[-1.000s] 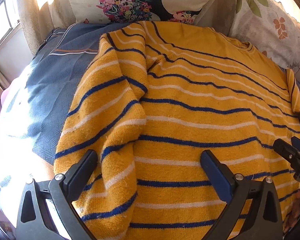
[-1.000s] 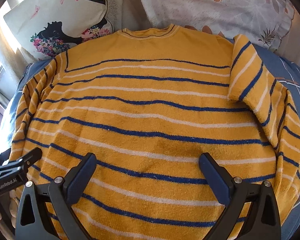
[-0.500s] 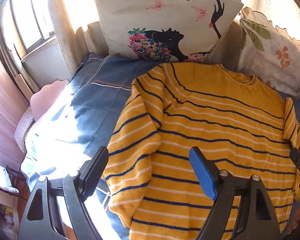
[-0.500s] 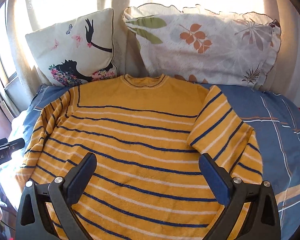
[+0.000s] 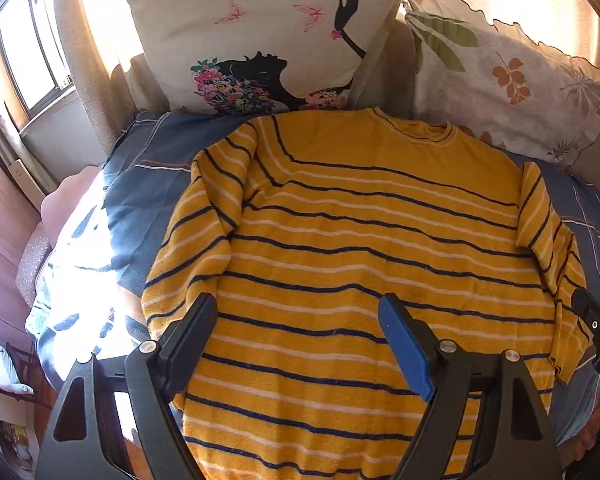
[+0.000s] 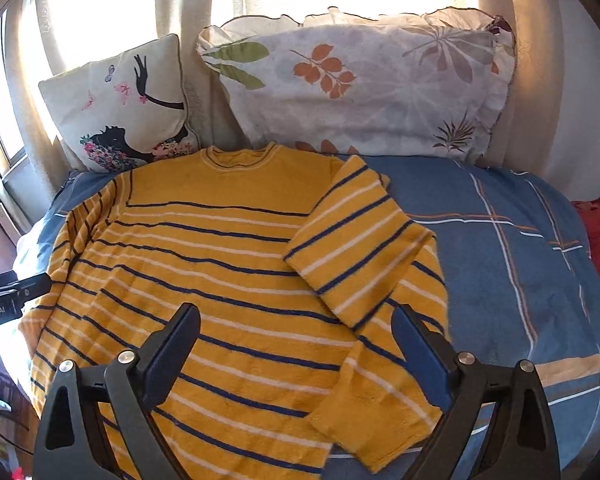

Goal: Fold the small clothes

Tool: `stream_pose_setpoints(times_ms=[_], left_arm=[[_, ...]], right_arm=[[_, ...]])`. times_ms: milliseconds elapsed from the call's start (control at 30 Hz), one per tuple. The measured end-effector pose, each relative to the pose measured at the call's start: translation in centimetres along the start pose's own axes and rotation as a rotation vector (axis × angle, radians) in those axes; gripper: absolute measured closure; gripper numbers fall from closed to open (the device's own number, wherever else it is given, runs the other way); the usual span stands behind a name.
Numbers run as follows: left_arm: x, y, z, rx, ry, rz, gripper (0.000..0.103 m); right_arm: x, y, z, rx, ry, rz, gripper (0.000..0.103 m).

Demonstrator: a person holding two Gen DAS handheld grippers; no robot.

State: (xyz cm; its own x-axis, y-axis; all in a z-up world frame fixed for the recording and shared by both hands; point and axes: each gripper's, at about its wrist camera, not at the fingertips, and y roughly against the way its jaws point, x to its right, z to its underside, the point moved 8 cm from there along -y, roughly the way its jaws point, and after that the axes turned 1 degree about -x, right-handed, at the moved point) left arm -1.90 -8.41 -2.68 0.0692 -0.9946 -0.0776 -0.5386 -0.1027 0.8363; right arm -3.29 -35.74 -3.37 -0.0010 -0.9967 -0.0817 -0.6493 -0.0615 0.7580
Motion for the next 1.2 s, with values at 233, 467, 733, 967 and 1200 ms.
stream_pose_setpoints(times_ms=[233,467,733,967,1200], left_arm=[[2.5,-0.3,0.7,-0.017,-0.021,0.002,0.021],[3.9,-0.8,1.3,-0.044,-0.018,0.01,0.021],[4.2,-1.2,2.0,-0.067,0.009,0.017,0.021],[4.5,-2.1,2.7,-0.107,0.023,0.027,0.021],[5.5,-1.8,2.9,-0.105,0.002,0.033,0.021]], right_arm=[[2.8,0.1,1.0,-0.045,-0.012,-0.041,0.017],[5.8,-0.3,1.3,-0.061,-0.096,-0.002,0.014],[13.5,0.7,3.5,-0.156,-0.241,0.043,0.049],[7.8,-0.2,5.7,-0.221,-0.102,-0.173,0.049],[3.3,-3.7,7.5,-0.26,0.081,-0.049,0.054]])
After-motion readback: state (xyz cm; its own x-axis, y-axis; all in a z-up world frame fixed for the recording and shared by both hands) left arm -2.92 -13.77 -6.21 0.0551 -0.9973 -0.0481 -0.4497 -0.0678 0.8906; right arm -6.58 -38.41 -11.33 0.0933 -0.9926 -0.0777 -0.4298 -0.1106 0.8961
